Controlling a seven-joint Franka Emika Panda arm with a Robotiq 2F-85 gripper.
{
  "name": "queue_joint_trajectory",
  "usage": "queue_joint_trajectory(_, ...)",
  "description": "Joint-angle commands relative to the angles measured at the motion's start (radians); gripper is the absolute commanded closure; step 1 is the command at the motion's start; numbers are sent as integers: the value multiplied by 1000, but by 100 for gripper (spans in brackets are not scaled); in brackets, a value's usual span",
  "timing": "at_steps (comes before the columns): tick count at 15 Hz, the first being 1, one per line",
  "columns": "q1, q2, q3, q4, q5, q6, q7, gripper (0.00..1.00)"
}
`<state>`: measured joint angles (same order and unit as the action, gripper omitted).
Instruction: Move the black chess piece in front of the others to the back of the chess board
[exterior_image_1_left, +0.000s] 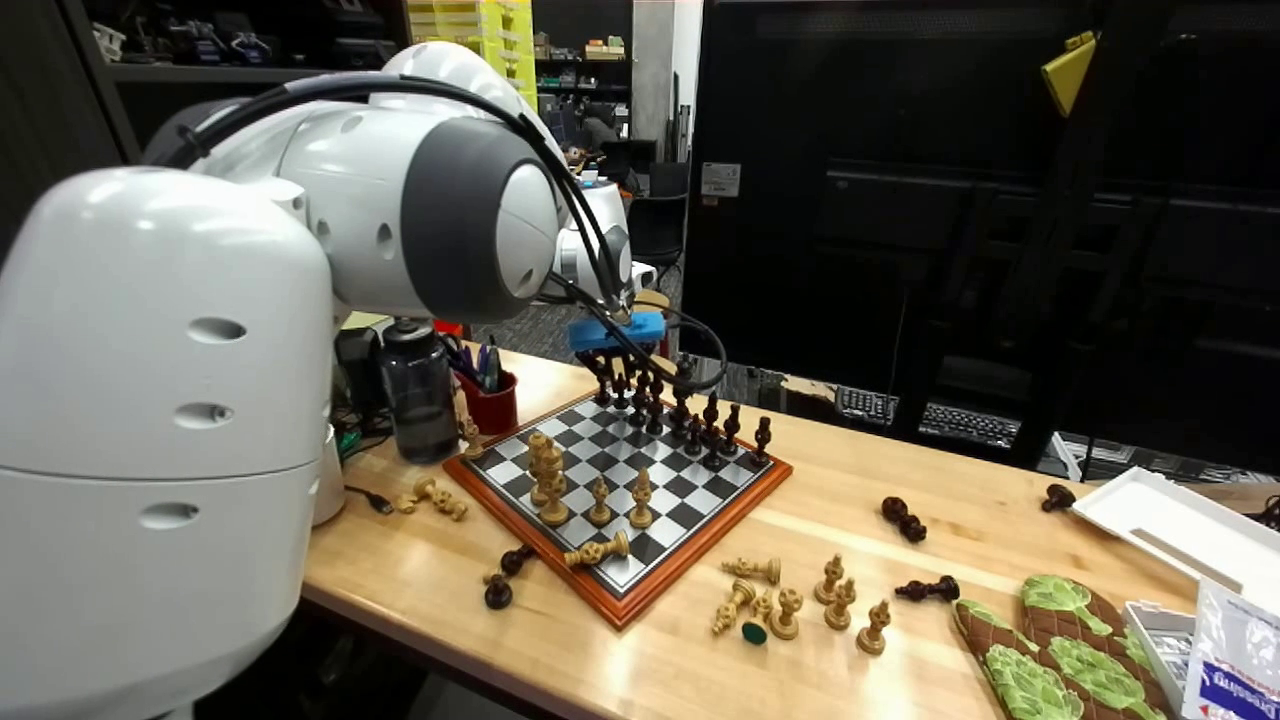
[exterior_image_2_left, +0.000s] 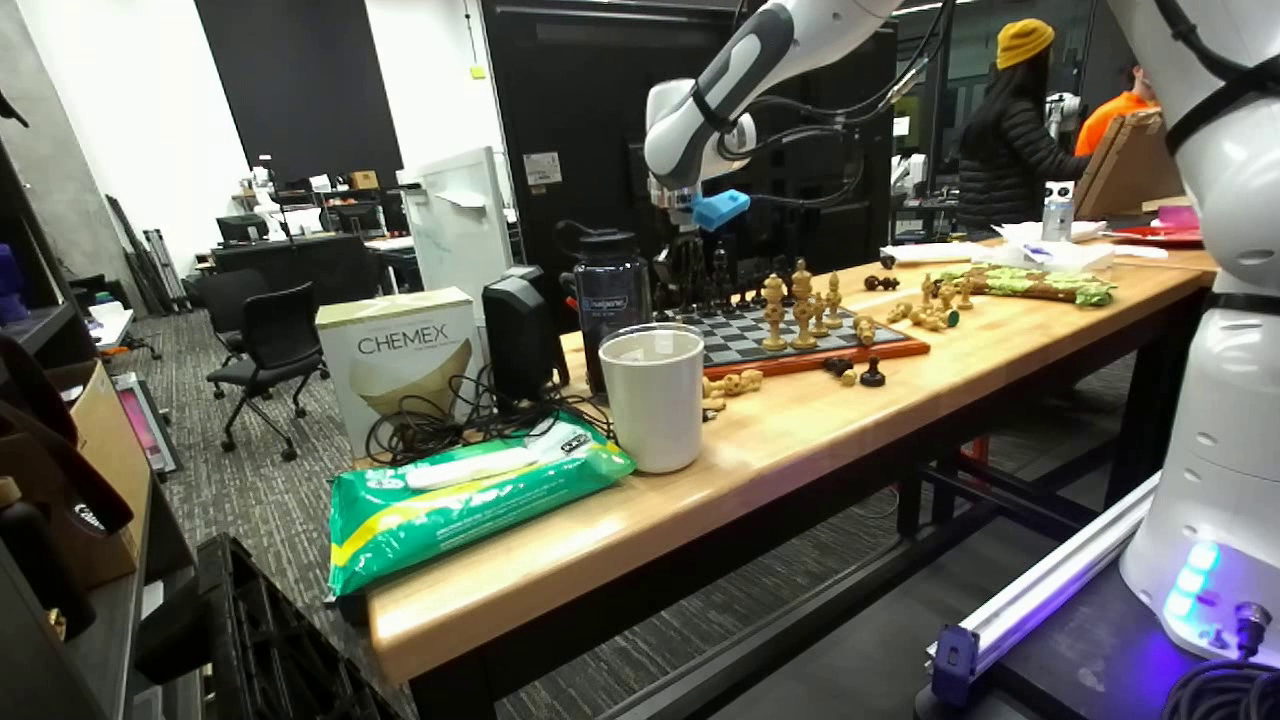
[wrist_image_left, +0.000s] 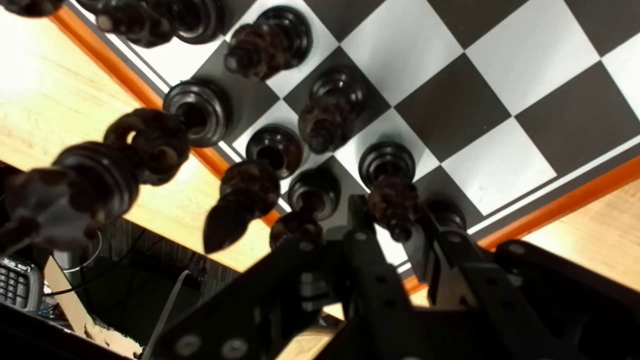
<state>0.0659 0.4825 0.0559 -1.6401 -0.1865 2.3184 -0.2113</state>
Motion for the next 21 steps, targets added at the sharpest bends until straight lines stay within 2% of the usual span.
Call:
queue_joint_trajectory(1, 0, 3, -5, 23, -11, -23, -17, 61)
queue_joint_trajectory(2, -1, 3, -4, 24, -10, -23, -18, 61)
queue_joint_trajectory(3, -2, 2, -4, 24, -9, -22, -18, 67)
queue_joint_trajectory(4, -3, 2, -4, 24, -9, -22, -18, 67)
queue_joint_trajectory(6, -3, -1, -4, 20, -8, -20, -16, 89)
queue_joint_trajectory(7, -3, -2, -4, 19, -8, -19, -16, 90)
queue_joint_trajectory(8, -4, -3, -4, 18, -9, -19, -15, 97)
queue_joint_trajectory(9, -4, -4, -5, 18, -9, -19, -15, 99)
queue_joint_trajectory(12, -4, -7, -5, 16, -11, -21, -15, 91)
queue_joint_trajectory(13, -4, -8, -5, 16, -11, -21, -15, 74)
queue_joint_trajectory(17, -3, -8, -4, 14, -11, -21, -16, 52)
queue_joint_trajectory(21, -2, -11, -4, 8, -11, -18, -14, 25)
